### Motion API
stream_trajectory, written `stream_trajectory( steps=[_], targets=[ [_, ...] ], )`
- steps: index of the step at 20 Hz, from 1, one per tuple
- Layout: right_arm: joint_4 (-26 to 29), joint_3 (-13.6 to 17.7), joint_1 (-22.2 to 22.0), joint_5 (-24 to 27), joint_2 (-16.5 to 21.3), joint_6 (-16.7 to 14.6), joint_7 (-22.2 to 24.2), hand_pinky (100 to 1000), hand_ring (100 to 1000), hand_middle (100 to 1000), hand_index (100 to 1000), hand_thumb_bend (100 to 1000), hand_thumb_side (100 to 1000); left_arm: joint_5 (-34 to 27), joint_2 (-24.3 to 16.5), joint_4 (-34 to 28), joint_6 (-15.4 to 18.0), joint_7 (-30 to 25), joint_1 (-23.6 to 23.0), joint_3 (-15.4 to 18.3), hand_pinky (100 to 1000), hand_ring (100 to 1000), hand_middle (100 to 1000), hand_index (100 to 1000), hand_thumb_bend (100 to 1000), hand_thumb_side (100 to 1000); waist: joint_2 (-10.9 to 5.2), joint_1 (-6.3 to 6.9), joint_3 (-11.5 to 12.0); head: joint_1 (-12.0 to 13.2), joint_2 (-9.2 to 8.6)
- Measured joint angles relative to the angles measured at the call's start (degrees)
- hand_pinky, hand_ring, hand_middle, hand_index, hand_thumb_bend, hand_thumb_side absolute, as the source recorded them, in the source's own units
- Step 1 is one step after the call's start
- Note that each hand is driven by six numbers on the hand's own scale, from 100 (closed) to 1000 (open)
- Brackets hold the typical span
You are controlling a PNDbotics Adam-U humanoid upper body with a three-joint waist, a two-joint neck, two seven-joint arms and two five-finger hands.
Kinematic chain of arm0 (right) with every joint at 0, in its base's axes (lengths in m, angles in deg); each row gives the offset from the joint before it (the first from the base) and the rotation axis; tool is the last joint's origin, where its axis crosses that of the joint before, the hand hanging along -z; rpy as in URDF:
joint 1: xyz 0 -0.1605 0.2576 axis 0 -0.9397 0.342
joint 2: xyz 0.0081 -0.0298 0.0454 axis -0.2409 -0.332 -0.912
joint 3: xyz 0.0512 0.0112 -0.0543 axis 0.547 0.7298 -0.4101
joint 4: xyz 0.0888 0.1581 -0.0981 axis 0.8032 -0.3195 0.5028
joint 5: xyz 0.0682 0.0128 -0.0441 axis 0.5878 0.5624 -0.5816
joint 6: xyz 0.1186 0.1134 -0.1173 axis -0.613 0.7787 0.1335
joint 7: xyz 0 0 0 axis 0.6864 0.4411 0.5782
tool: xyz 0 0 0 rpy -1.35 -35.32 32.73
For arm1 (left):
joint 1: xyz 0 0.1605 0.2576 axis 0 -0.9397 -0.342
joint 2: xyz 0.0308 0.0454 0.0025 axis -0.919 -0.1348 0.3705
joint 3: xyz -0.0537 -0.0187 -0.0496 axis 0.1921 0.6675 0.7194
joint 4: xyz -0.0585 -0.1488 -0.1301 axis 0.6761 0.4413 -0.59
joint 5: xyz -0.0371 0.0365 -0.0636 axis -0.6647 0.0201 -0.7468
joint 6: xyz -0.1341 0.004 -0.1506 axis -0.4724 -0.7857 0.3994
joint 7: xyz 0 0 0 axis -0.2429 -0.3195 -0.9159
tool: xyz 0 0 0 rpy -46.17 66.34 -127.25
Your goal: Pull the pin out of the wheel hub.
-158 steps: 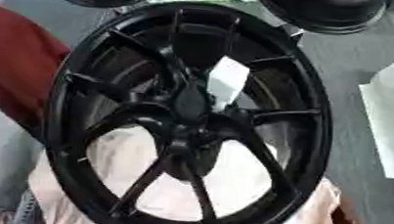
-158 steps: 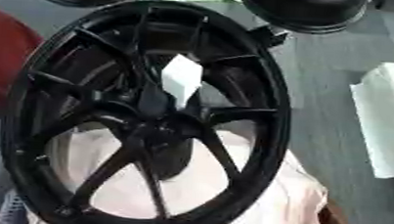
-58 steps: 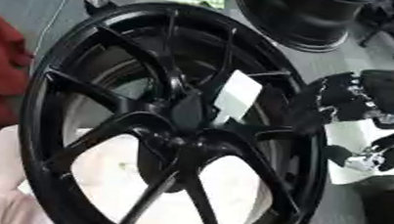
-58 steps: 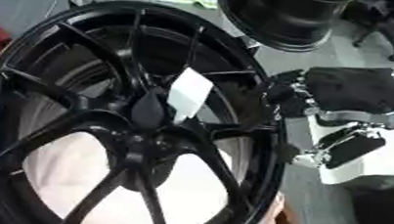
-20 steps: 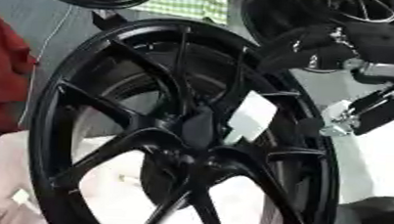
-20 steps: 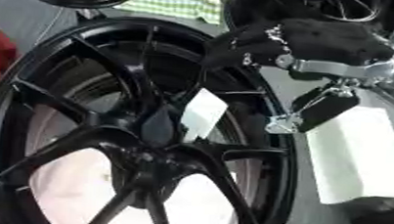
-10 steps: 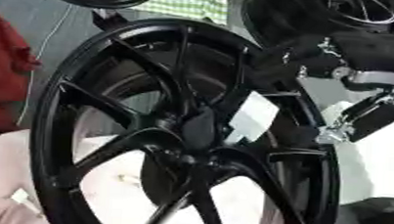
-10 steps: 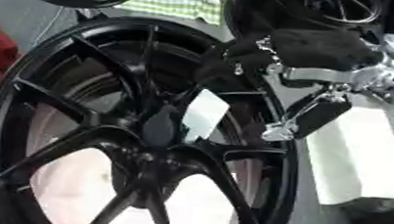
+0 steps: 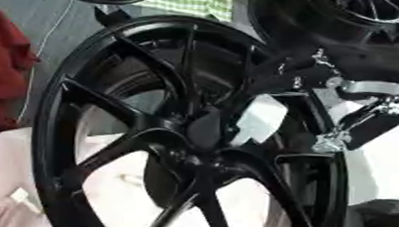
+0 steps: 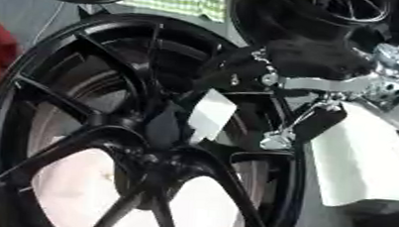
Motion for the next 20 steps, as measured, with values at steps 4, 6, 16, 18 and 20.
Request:
stream_trajectory(
  steps=[4,6,16,18,20],
  targets=[
    [0.00,-0.31,0.33,-0.02,-0.08,0.14,-0.62,912,944,843,976,309,100,-0.04,0.00,0.00,-0.03,0.00,-0.08,0.00,714,740,625,818,127,793,0.20,-0.07,0.21,-0.16,-0.21],
    [0.00,-0.39,0.56,-0.01,-0.08,0.09,-0.75,912,943,840,973,300,100,-0.08,0.00,0.00,-0.04,-0.01,-0.12,0.00,715,740,626,818,128,794,0.39,-0.07,0.24,-0.16,-0.45],
    [0.00,-1.28,0.66,-0.50,-0.58,0.63,0.41,907,932,790,942,258,100,-0.28,0.01,0.00,-0.07,-0.01,-0.46,0.00,715,740,626,818,131,798,0.49,-0.07,0.21,-0.16,-0.96],
    [0.00,-1.37,0.65,-0.65,-0.61,0.65,0.74,905,922,748,921,207,100,-0.31,0.01,0.00,-0.07,-0.01,-0.46,0.00,715,740,626,819,131,800,0.50,-0.07,0.17,-0.16,-0.97],
    [0.00,-1.44,0.68,-0.67,-0.64,0.60,0.96,900,914,723,902,150,100,-0.32,0.01,0.00,-0.09,-0.02,-0.48,0.00,715,741,626,819,132,801,0.50,-0.07,0.16,-0.17,-0.97]
  ],
)
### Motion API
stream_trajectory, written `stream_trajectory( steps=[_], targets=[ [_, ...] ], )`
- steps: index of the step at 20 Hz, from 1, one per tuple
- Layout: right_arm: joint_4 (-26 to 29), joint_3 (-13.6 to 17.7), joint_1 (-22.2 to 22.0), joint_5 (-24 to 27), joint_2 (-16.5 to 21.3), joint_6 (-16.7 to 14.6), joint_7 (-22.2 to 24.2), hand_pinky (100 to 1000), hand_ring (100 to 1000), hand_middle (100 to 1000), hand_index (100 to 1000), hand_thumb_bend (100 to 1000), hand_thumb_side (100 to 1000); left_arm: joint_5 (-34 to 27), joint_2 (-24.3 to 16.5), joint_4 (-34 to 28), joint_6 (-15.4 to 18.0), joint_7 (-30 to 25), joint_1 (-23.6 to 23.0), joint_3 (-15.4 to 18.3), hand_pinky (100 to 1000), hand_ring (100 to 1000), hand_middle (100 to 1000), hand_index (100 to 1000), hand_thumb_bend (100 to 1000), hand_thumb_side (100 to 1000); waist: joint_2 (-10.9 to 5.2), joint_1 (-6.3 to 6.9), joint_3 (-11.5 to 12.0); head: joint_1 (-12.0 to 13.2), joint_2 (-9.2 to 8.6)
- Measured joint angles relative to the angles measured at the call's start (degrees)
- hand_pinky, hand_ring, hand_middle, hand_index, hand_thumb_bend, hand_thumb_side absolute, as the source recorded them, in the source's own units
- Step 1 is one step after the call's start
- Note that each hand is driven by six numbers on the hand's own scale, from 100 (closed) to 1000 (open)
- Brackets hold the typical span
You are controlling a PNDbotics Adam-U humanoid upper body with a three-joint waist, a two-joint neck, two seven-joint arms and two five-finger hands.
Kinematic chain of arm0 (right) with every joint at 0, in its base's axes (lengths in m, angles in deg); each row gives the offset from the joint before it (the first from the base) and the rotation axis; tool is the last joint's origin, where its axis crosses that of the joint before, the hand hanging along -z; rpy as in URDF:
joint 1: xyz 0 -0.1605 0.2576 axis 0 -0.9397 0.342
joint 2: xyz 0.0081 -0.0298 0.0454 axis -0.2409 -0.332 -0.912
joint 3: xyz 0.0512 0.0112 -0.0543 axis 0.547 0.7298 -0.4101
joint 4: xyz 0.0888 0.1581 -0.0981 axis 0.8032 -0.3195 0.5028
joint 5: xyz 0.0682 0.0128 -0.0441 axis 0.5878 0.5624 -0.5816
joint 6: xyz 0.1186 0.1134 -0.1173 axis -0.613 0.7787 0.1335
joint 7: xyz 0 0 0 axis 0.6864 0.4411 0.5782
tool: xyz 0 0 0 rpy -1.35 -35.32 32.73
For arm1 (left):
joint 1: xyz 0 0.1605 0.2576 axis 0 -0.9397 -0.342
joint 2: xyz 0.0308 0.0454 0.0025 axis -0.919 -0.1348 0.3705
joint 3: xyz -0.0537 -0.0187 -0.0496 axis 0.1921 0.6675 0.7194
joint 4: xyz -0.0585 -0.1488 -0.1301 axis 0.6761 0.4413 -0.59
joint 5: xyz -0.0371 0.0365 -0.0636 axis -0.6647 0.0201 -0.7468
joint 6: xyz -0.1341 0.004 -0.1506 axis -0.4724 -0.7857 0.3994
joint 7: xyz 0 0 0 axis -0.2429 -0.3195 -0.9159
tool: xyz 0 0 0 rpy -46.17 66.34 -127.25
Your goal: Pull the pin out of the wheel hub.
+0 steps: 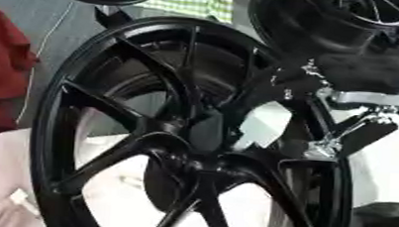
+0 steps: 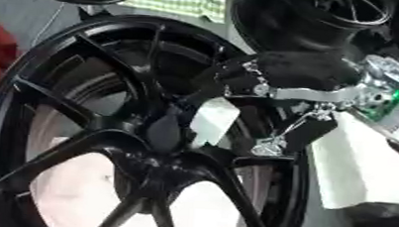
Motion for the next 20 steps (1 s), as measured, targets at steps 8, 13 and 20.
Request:
stream_trajectory(
  steps=[8,13,20],
  targets=[
    [0.00,-0.43,0.08,0.97,-0.40,0.27,0.22,894,895,681,876,100,100,-0.12,0.07,0.00,-0.14,-0.13,-0.25,0.00,716,741,626,819,137,805,0.01,0.00,0.02,-0.02,-0.54],
    [0.00,-0.63,0.17,1.16,-0.46,0.78,0.18,888,876,586,811,100,100,-0.16,0.08,0.00,-0.19,-0.18,-0.47,0.00,716,741,627,819,138,807,0.14,0.00,0.01,-0.03,-1.00],
    [0.00,-1.52,0.55,3.67,-0.67,1.52,-0.26,857,802,420,660,100,100,-0.20,0.20,0.00,-0.19,-0.18,-0.48,0.00,716,742,627,820,138,807,0.16,0.00,0.04,-0.05,-1.03]
  ],
)
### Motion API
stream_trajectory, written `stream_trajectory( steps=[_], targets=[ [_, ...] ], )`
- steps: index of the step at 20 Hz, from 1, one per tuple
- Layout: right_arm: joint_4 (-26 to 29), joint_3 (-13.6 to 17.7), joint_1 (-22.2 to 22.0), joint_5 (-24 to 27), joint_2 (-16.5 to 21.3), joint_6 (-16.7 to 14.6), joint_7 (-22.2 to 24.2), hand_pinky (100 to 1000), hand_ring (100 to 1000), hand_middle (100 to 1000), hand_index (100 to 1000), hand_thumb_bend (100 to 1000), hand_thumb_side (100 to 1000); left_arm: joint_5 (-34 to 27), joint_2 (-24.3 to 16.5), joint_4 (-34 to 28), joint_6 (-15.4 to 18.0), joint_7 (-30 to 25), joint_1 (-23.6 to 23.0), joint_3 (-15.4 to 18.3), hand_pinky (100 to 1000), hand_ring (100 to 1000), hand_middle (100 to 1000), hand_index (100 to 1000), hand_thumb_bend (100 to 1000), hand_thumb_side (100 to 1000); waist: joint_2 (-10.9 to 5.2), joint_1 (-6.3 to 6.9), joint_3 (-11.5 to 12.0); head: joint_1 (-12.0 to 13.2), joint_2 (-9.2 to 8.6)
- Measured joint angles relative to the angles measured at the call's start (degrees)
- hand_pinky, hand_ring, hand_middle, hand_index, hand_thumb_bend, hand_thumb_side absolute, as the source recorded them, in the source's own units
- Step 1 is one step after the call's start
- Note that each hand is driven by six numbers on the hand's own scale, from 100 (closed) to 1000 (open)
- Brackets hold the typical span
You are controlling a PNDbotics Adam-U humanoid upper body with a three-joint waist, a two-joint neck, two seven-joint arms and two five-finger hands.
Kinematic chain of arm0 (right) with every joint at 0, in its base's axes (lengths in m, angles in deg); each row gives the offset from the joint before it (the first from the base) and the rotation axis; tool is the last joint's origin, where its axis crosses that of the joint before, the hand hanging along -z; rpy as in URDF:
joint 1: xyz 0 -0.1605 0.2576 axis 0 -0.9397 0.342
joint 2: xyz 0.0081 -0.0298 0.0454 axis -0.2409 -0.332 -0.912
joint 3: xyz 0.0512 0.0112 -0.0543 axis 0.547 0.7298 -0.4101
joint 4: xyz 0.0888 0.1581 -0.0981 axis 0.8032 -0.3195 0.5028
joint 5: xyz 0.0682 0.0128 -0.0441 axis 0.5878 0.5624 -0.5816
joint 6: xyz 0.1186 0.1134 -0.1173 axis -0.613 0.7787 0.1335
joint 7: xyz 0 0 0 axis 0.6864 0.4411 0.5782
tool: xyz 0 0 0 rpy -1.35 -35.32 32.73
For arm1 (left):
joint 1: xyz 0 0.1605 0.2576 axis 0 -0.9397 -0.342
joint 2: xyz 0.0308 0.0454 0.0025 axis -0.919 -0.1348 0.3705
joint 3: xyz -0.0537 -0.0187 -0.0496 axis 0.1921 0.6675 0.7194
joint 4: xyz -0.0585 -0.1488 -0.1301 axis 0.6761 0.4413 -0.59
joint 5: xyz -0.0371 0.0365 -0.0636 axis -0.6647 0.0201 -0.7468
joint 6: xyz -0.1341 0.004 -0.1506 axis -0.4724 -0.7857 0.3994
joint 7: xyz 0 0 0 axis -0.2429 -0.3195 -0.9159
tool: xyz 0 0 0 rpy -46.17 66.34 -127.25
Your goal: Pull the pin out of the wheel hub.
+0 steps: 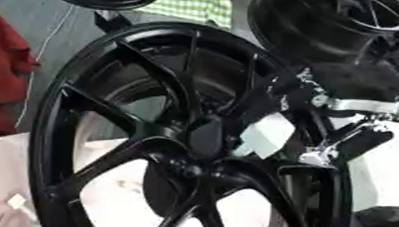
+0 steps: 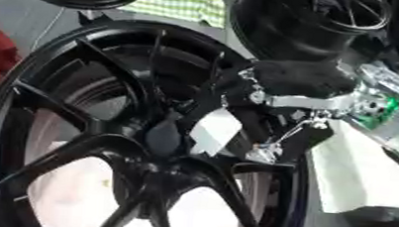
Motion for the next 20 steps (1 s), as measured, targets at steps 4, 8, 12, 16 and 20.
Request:
stream_trajectory(
  steps=[4,8,12,16,20],
  targets=[
    [0.00,-0.18,-0.01,2.09,-0.13,0.91,0.85,842,766,354,595,100,104,-0.01,0.34,0.00,0.00,0.00,-0.07,0.00,716,742,627,820,141,808,0.00,0.00,0.13,-0.21,-0.01],
    [0.00,-0.15,0.02,3.85,-0.14,1.79,1.83,827,728,279,525,100,134,-0.06,0.41,0.00,0.00,0.00,-0.22,0.00,716,742,627,820,143,807,-0.02,0.00,0.39,-0.44,-0.42],
    [-0.01,0.02,0.02,5.19,-0.14,2.60,2.34,817,690,226,462,100,148,-0.07,0.88,0.00,0.00,0.00,-0.55,0.02,716,735,628,821,146,809,-0.05,0.00,0.56,-0.52,-0.70],
    [-0.01,0.60,0.03,6.19,-0.14,3.03,2.51,814,666,197,425,100,150,-0.07,0.89,0.00,-0.01,0.02,-1.07,0.05,716,733,628,821,147,811,-0.32,0.00,0.50,-0.69,-0.94],
    [-0.01,1.52,0.06,7.89,-0.01,2.97,2.44,812,645,169,399,100,148,-0.08,0.90,0.00,-0.09,0.09,-1.17,0.06,716,733,628,821,148,811,-0.41,0.00,0.41,-0.89,-0.94]
  ],
)
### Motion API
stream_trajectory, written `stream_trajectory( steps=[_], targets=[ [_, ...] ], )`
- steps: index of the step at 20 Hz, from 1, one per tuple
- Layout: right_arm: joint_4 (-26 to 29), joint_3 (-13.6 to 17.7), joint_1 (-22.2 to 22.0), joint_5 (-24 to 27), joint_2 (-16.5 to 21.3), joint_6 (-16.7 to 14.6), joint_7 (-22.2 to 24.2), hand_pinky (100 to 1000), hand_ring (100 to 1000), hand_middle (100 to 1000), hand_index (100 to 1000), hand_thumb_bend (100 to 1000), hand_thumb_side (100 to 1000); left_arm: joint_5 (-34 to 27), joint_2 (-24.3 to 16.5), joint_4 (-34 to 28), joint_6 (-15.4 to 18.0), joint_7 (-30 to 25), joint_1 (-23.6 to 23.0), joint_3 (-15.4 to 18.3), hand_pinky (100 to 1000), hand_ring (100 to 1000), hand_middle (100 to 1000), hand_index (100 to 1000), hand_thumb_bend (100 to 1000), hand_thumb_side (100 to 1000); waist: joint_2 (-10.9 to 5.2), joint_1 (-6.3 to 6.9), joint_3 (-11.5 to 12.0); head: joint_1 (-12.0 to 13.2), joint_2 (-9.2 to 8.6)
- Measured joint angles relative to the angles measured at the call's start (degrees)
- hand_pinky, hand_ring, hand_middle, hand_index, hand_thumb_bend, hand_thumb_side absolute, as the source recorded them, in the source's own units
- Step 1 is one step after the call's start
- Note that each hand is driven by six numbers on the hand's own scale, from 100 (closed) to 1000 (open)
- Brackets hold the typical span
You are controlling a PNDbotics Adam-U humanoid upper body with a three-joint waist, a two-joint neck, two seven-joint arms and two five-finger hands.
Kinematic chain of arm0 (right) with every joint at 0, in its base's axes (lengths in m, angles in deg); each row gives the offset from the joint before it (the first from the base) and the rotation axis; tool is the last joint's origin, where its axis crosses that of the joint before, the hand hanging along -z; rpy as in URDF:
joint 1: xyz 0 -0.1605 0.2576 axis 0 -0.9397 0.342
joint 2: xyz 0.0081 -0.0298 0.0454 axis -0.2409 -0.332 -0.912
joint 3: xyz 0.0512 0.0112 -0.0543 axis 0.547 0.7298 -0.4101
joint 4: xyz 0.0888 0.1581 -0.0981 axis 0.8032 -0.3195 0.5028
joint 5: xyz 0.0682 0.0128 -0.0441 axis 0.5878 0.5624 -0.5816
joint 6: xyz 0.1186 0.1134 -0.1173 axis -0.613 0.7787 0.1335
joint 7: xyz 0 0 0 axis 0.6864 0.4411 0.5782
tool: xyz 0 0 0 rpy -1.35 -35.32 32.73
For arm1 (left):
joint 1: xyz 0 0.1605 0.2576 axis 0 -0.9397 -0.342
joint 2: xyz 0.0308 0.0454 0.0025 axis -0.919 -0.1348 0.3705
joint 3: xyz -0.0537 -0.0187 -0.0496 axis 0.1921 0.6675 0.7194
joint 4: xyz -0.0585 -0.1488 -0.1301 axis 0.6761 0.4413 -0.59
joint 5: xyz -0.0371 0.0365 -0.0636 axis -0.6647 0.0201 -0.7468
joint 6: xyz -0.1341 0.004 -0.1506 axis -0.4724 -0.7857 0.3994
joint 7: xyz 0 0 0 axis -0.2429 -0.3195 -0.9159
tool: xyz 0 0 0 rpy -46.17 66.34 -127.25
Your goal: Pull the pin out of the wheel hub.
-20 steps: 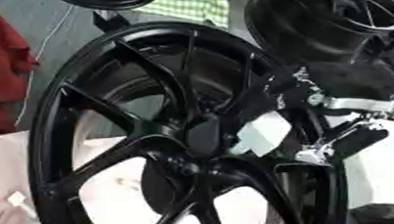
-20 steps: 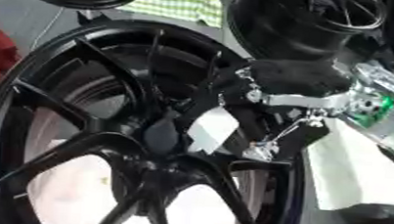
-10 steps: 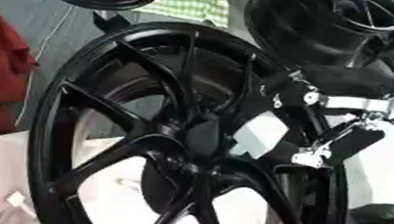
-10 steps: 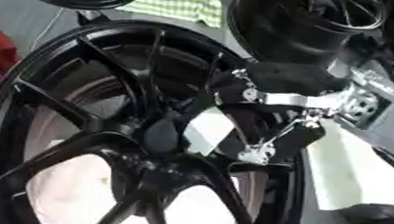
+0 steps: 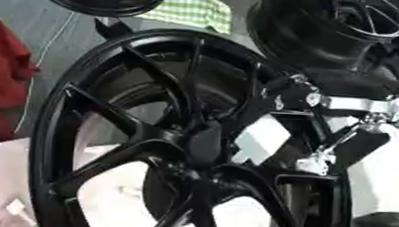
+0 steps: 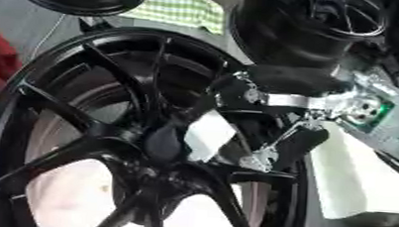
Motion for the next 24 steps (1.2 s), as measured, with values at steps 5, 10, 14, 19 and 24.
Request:
stream_trajectory(
  steps=[5,10,14,19,24],
  targets=[
    [0.00,1.33,0.04,2.82,0.36,-0.52,-0.44,808,618,150,381,100,142,0.00,0.18,0.00,-0.02,0.02,-0.21,0.09,716,732,628,821,147,812,-0.13,0.00,0.02,-0.20,-0.02],
    [0.00,3.12,0.51,5.98,1.05,-1.13,-1.51,806,615,147,382,100,134,0.00,0.40,0.00,-0.04,0.04,-0.32,0.16,716,732,628,821,148,813,-0.17,0.00,-0.01,-0.32,-0.08],
    [0.00,5.77,1.04,9.83,1.82,-1.51,-3.23,806,614,148,384,100,117,0.00,0.40,0.00,-0.09,0.10,-0.35,0.29,716,731,626,821,148,813,-0.17,0.00,-0.21,-0.32,-0.08],
    [0.00,10.67,0.82,15.29,3.00,-1.03,-6.42,805,613,152,386,100,100,0.00,0.40,0.00,-0.02,0.28,-0.73,0.34,716,730,625,821,147,810,-0.25,0.00,-0.99,0.11,-0.06],
    [0.00,15.88,-2.53,17.98,3.98,0.81,-10.97,801,612,155,384,100,100,0.12,0.35,0.00,0.06,0.61,-0.90,0.73,717,730,625,821,146,807,-0.84,0.00,-2.12,1.23,0.07]
  ],
)
